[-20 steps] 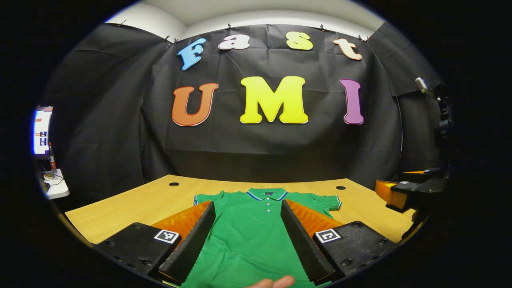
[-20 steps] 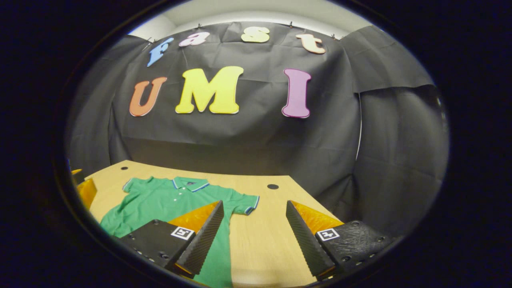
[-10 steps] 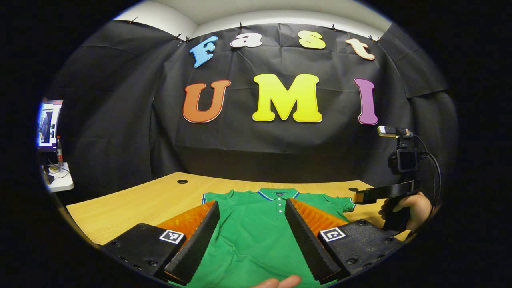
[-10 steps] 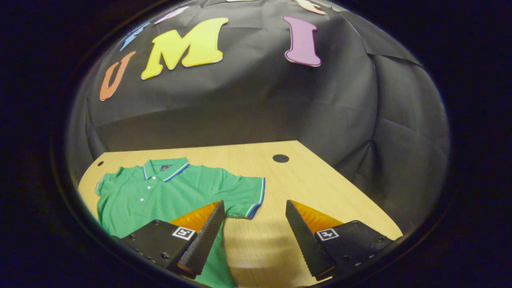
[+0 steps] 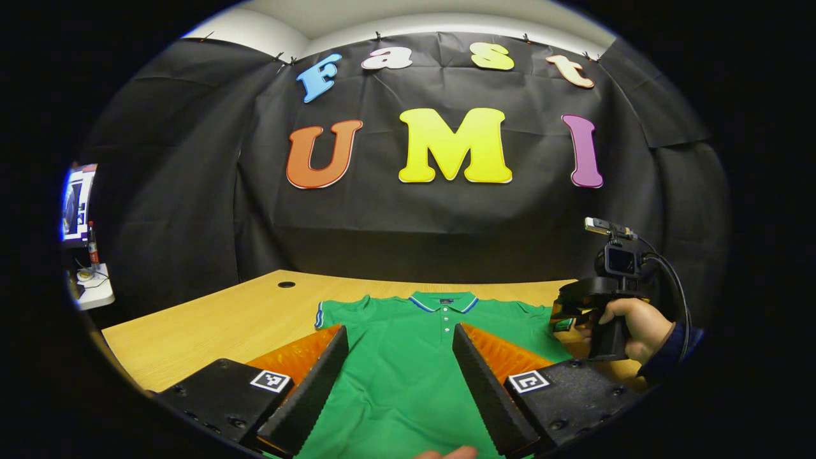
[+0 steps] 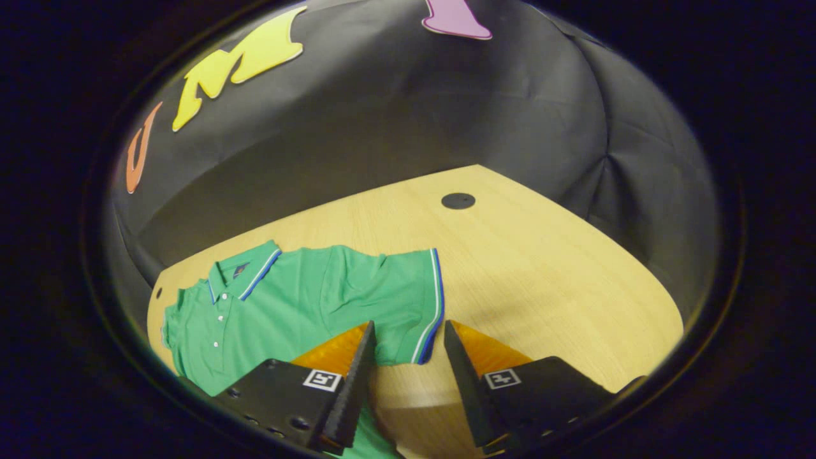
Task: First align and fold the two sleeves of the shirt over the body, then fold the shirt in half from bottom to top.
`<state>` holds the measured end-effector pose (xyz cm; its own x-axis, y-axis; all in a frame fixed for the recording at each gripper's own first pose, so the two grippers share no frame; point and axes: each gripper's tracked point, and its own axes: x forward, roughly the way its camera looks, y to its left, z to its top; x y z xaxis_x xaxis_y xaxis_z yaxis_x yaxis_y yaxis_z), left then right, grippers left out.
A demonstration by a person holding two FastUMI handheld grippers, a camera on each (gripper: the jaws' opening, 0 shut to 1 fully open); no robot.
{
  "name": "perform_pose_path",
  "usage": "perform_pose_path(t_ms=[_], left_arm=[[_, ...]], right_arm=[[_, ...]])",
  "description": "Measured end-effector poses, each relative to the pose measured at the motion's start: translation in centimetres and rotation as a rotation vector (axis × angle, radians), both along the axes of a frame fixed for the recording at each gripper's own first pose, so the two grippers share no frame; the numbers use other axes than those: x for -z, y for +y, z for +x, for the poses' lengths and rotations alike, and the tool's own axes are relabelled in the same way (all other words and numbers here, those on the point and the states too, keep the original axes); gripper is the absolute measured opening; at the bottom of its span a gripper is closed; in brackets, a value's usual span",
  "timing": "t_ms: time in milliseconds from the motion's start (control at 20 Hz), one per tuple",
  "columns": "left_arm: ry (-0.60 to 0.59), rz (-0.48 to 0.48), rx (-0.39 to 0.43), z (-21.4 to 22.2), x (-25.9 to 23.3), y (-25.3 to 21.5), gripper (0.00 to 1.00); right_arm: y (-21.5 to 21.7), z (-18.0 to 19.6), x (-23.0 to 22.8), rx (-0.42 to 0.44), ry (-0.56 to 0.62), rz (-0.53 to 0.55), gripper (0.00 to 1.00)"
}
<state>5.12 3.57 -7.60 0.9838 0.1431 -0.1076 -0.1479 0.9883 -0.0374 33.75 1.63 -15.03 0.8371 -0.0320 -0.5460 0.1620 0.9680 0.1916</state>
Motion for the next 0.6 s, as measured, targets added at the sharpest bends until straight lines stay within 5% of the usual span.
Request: perform_pose_path(t_ms=[50,400,600], left_arm=[[0.009,-0.007,-0.003,0.0,0.3,0.1,1.0],[0.043,-0.026,-0.027,0.2,1.2,1.2,1.0],[0.072,-0.032,-0.045,0.4,2.0,1.8,1.0]], right_arm=[[0.1,0.0,-0.3,-0.001,-0.004,-0.009,0.6],[0.0,1.2,-0.6,-0.065,-0.003,-0.146,0.08],[1.1,1.5,-3.3,-0.129,-0.07,-0.293,0.09]])
